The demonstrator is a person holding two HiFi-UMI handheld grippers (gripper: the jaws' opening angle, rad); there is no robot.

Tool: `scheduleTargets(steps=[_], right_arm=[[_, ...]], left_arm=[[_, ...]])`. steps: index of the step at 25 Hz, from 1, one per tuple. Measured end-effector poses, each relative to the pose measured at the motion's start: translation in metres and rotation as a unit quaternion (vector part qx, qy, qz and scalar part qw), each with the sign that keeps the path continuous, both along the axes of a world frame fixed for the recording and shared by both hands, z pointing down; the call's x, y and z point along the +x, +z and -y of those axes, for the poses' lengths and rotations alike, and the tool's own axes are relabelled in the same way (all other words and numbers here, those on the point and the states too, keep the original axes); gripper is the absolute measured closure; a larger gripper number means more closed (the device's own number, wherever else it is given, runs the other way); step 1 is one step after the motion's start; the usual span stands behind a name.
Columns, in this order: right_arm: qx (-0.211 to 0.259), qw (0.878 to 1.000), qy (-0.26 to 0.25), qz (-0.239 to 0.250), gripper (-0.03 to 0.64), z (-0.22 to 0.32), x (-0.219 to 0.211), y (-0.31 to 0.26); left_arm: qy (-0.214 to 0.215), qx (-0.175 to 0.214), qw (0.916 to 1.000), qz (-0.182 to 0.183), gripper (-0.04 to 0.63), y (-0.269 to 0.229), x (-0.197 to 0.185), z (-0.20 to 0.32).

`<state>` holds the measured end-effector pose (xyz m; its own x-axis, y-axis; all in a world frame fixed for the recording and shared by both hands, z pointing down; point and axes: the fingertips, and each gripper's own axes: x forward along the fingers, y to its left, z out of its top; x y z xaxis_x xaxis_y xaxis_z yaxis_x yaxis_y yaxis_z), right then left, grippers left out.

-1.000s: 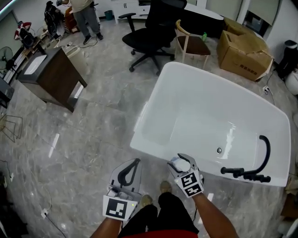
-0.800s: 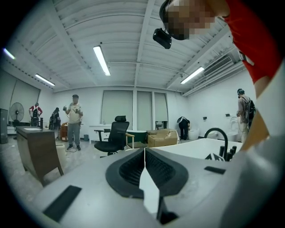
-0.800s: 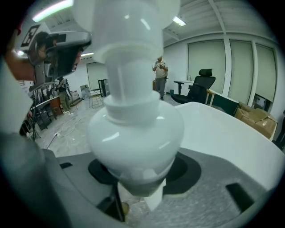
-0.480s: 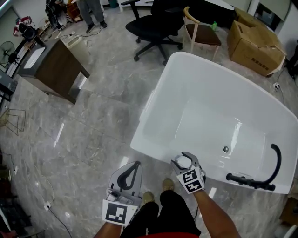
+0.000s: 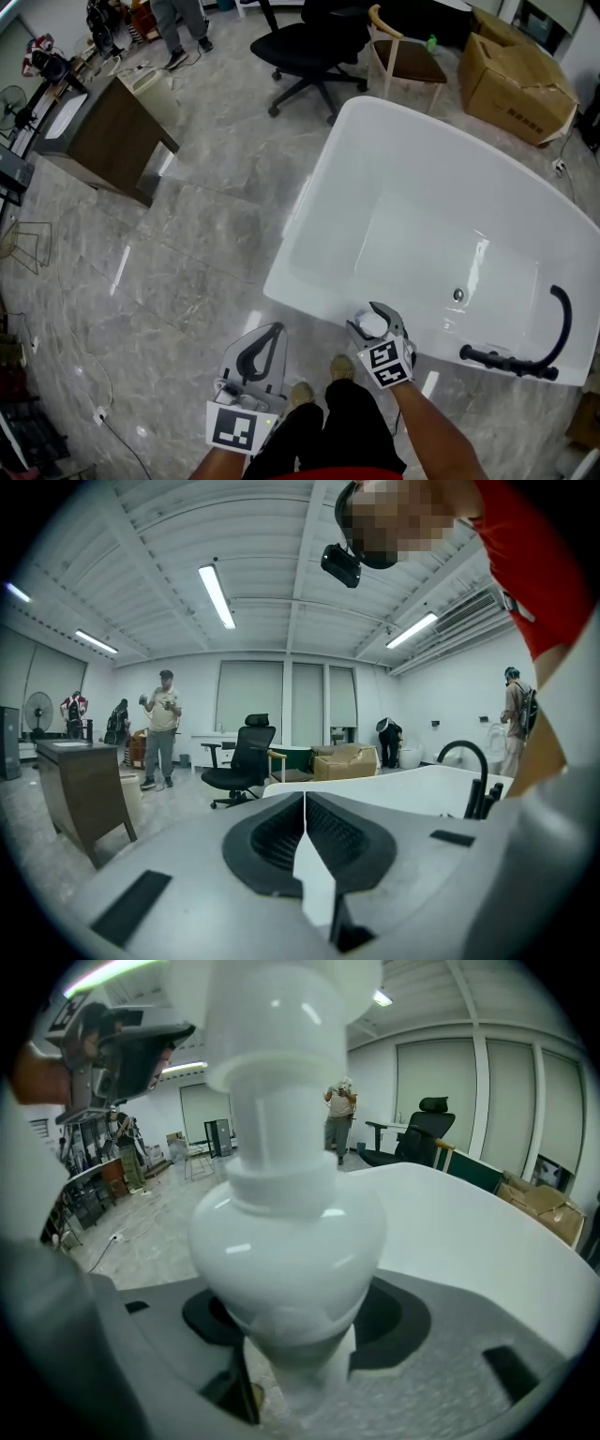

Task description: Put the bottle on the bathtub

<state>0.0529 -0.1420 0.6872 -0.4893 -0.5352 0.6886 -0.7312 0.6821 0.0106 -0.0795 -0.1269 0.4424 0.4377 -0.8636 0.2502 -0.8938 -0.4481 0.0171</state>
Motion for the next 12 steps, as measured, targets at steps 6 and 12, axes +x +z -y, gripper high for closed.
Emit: scheduleTargets(steps=[6, 12], right_arm=[[0.017, 1.000, 0.015, 0.014, 0.296, 0.000, 0.005, -0.027], [0.061, 0.997, 0.031, 0.036, 0.296, -0.014, 0.012, -0.097]], left_arm=[[0.011, 0.004, 0.9999, -0.007, 0.583, -0.009, 0.003, -0.004], [0.033, 0.023, 0.9991, -0.017, 0.583, -0.028, 0.006, -0.018]])
